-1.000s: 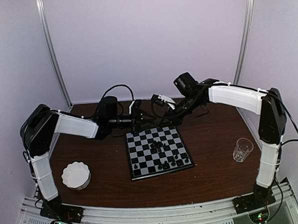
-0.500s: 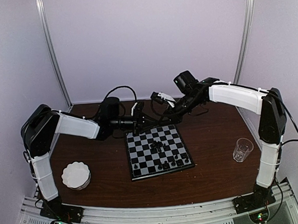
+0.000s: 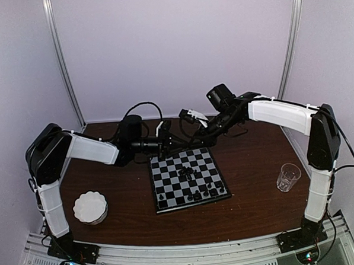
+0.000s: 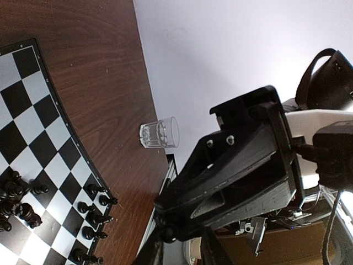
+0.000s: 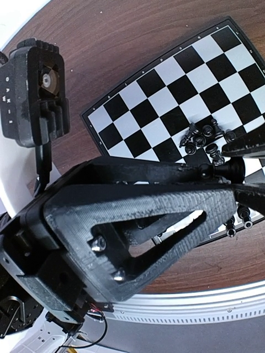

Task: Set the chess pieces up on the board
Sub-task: Pass from the right arm to the left

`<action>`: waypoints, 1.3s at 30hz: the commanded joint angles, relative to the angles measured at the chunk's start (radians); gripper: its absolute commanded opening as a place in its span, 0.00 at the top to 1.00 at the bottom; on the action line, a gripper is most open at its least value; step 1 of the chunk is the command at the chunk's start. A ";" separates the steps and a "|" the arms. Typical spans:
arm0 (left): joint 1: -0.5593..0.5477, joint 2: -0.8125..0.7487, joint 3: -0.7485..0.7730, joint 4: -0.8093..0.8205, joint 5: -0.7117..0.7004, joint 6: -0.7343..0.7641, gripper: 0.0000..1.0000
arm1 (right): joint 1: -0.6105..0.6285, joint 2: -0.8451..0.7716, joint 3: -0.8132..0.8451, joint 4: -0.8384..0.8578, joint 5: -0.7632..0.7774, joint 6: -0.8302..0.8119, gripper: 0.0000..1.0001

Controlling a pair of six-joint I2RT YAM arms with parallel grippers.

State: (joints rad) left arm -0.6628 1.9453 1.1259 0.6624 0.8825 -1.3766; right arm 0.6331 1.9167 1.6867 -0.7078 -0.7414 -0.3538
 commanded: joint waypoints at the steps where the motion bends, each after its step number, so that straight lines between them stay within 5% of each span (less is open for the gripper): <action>1: -0.001 0.027 0.001 0.087 -0.004 -0.029 0.79 | 0.007 -0.036 -0.009 0.007 -0.043 -0.013 0.92; 8: 0.001 0.030 -0.005 0.112 -0.006 -0.042 0.86 | 0.008 -0.033 -0.016 0.006 -0.047 -0.014 0.91; 17: 0.006 0.032 -0.012 0.106 -0.016 -0.044 0.79 | 0.016 -0.036 -0.018 0.001 -0.067 -0.019 0.91; 27: 0.005 0.030 -0.015 0.111 -0.017 -0.046 0.91 | 0.019 -0.033 -0.019 0.007 -0.050 -0.016 0.91; 31: 0.009 0.027 -0.016 0.099 -0.023 -0.028 0.93 | 0.017 -0.045 -0.016 -0.024 -0.045 -0.025 0.76; 36: 0.007 -0.023 0.024 -0.134 -0.047 0.186 0.93 | -0.079 -0.175 -0.101 -0.039 -0.127 0.004 0.57; 39: -0.020 -0.084 0.106 -0.492 -0.127 0.474 0.93 | -0.188 -0.273 -0.159 -0.071 -0.163 -0.010 0.52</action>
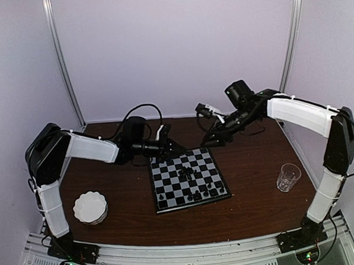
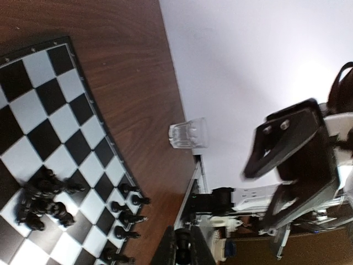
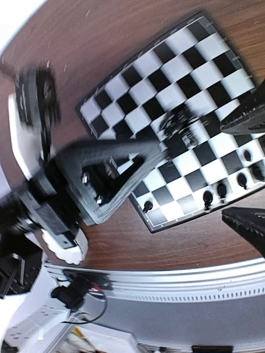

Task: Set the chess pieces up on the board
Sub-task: Pass from the right arm to the left, then place the pawn on c7.

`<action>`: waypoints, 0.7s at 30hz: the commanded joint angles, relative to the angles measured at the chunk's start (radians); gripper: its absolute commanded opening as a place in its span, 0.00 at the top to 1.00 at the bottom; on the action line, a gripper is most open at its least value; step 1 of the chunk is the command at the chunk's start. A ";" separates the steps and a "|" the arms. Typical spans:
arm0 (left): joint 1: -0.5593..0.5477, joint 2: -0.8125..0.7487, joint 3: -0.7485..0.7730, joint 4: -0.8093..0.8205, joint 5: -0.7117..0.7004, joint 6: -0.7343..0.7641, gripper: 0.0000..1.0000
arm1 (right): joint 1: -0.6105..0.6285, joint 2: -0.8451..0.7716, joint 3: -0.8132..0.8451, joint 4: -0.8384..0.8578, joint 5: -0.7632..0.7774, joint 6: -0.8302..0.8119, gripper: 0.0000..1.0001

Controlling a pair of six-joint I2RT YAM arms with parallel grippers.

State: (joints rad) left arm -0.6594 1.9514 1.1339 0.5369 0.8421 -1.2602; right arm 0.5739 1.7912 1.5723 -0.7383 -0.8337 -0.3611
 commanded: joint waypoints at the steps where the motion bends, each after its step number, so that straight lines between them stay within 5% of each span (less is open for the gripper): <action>1: -0.038 -0.105 0.135 -0.491 -0.133 0.463 0.93 | -0.157 -0.170 -0.057 -0.075 -0.069 -0.024 0.52; 4: -0.109 -0.124 0.236 -0.758 -0.297 0.772 0.93 | -0.229 -0.244 -0.143 -0.115 -0.054 -0.073 0.51; 8: -0.227 -0.105 0.326 -0.930 -0.523 0.994 0.93 | -0.314 -0.375 -0.386 0.100 -0.054 0.007 0.49; 12: -0.307 -0.054 0.390 -1.006 -0.669 1.092 0.92 | -0.327 -0.453 -0.493 0.162 0.043 -0.042 0.46; 21: -0.376 0.084 0.494 -1.061 -0.745 1.134 0.92 | -0.334 -0.478 -0.526 0.186 0.085 -0.077 0.46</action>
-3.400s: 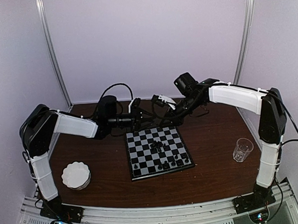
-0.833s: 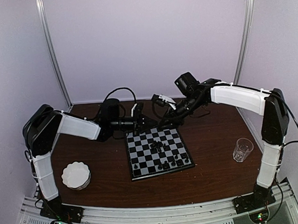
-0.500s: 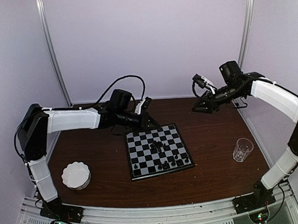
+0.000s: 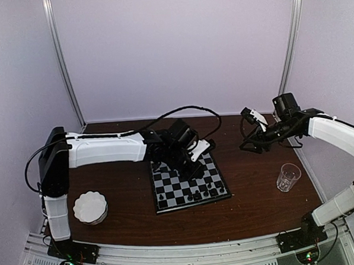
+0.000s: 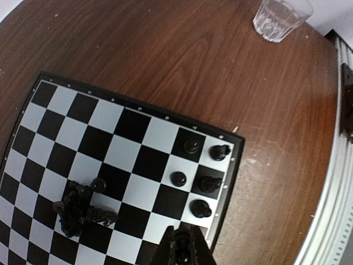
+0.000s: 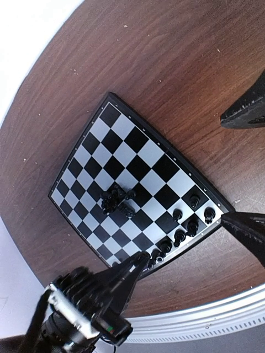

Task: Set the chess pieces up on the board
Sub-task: Place the pawn on c7.

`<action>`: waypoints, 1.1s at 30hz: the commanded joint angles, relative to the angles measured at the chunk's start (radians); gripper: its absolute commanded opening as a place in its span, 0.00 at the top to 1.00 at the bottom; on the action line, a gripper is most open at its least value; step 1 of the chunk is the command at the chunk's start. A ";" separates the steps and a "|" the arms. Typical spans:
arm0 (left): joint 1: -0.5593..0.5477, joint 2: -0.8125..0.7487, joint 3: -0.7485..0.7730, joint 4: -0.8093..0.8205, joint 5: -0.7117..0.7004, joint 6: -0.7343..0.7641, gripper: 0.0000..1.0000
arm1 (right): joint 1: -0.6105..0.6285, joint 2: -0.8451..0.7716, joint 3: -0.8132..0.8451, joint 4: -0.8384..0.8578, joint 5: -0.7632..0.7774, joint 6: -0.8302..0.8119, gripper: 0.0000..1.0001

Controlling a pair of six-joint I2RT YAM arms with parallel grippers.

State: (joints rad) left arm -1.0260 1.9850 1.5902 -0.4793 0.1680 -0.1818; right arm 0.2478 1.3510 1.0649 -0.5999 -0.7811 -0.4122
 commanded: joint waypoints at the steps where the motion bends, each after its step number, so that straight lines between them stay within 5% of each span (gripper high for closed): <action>1: -0.014 0.062 0.042 -0.045 -0.074 0.056 0.92 | -0.008 -0.039 -0.020 0.048 0.034 -0.029 0.46; 33: -0.031 0.237 0.164 -0.080 -0.068 0.041 0.89 | -0.008 0.004 -0.010 0.033 0.016 -0.040 0.46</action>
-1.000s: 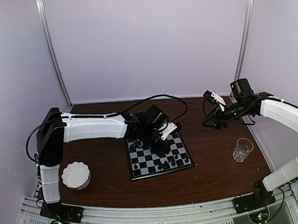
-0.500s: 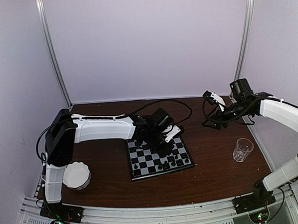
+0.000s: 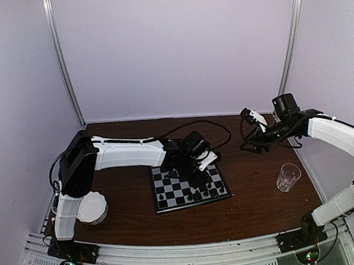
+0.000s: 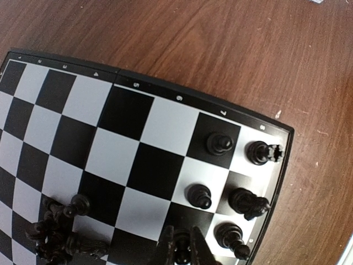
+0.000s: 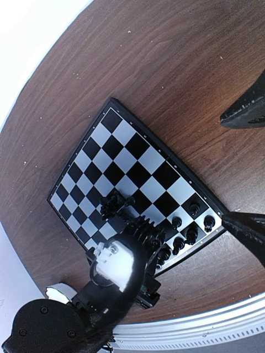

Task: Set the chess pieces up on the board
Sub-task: Place the pawn on c7.

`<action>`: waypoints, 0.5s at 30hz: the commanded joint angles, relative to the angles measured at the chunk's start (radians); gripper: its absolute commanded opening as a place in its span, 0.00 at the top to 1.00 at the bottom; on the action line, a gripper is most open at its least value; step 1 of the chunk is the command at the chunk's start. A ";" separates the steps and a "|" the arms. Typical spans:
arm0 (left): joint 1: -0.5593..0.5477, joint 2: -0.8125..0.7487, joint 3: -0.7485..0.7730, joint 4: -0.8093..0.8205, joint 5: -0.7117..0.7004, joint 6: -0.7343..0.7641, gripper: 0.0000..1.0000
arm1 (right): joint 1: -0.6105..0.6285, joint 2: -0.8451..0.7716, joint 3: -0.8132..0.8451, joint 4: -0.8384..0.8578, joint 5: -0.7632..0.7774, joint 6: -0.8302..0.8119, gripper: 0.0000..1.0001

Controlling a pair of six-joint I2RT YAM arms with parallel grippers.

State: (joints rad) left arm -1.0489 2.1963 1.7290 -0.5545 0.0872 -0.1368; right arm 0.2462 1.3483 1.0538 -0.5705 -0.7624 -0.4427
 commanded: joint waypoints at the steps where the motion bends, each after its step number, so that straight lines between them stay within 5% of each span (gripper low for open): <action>1: -0.008 0.027 0.025 -0.005 0.013 -0.005 0.89 | -0.007 0.007 0.002 0.004 -0.003 -0.010 0.46; 15: -0.008 0.044 0.034 -0.010 0.023 -0.015 0.85 | -0.007 0.010 0.002 0.002 -0.003 -0.010 0.46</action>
State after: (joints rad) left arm -1.0512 2.2303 1.7298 -0.5564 0.0937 -0.1444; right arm 0.2462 1.3487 1.0538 -0.5709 -0.7624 -0.4427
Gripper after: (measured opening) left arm 0.145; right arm 0.540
